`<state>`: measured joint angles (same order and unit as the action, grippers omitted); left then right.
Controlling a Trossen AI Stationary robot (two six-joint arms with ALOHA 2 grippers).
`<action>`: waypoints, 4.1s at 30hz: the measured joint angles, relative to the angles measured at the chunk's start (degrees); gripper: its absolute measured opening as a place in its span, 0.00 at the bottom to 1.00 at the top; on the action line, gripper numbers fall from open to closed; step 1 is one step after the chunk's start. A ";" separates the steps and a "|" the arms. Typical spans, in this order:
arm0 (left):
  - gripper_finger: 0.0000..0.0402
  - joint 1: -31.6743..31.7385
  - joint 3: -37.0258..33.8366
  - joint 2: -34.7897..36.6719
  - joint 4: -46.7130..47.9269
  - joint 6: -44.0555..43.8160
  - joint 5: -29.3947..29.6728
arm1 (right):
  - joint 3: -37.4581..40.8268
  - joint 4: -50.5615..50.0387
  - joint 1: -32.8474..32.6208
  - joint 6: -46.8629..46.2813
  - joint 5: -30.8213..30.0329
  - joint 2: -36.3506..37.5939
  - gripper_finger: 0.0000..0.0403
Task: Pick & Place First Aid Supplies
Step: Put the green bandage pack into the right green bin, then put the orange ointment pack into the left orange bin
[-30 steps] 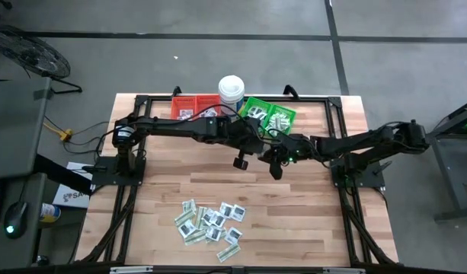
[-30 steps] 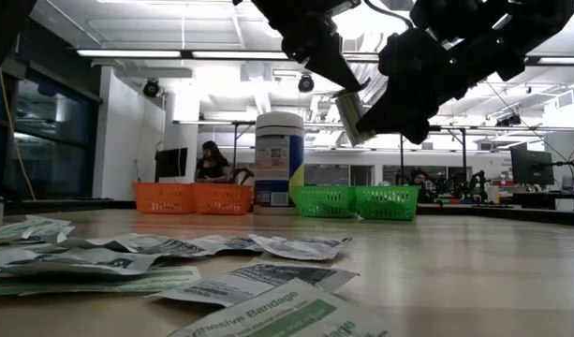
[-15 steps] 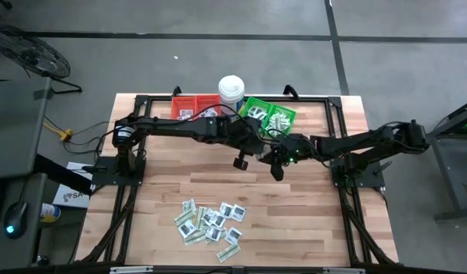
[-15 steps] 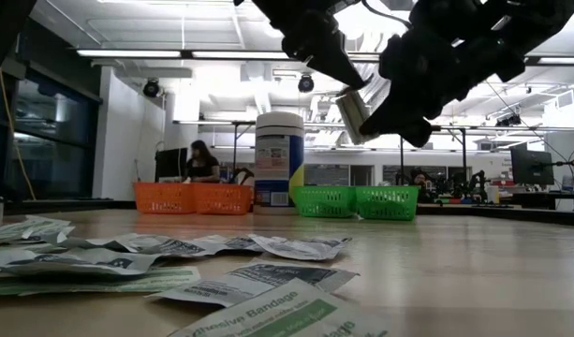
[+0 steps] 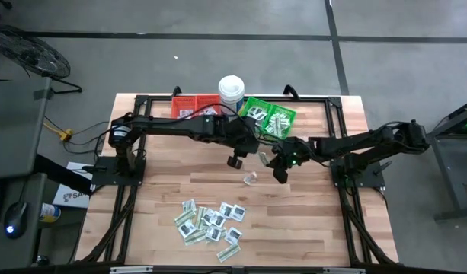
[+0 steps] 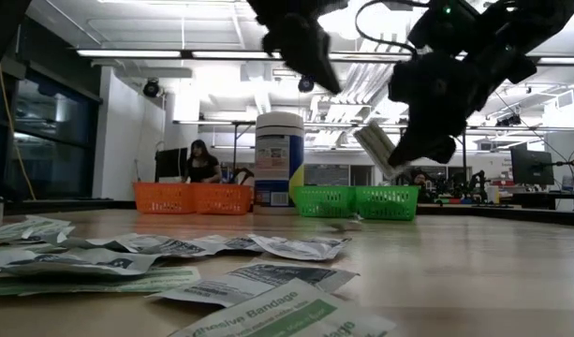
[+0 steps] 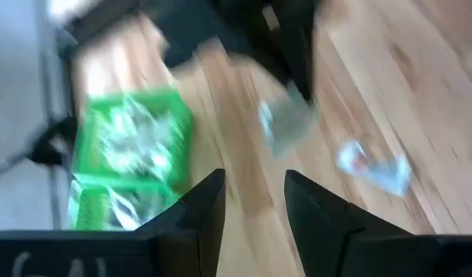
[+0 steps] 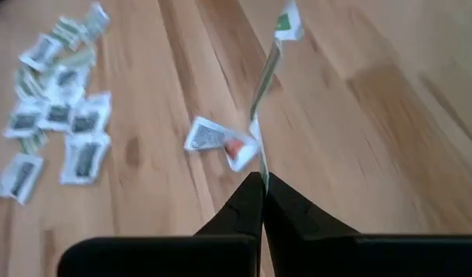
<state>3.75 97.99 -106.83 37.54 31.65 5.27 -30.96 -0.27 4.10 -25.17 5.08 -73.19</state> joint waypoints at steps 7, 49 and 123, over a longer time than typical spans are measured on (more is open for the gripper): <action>0.32 -0.02 -0.30 0.12 8.27 -1.83 0.27 | 0.00 -3.89 -0.02 1.05 0.43 0.69 0.00; 0.33 -0.74 -47.26 20.38 -35.98 -15.47 -7.08 | -4.76 -14.39 39.78 -7.44 16.28 3.04 0.00; 0.33 -5.66 -28.01 -4.14 -31.17 -29.02 -3.31 | -4.70 -23.76 47.17 6.19 28.37 26.05 0.50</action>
<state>-1.91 69.97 -110.97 6.37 2.63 1.96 -35.66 -24.03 51.27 -18.99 33.45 -47.13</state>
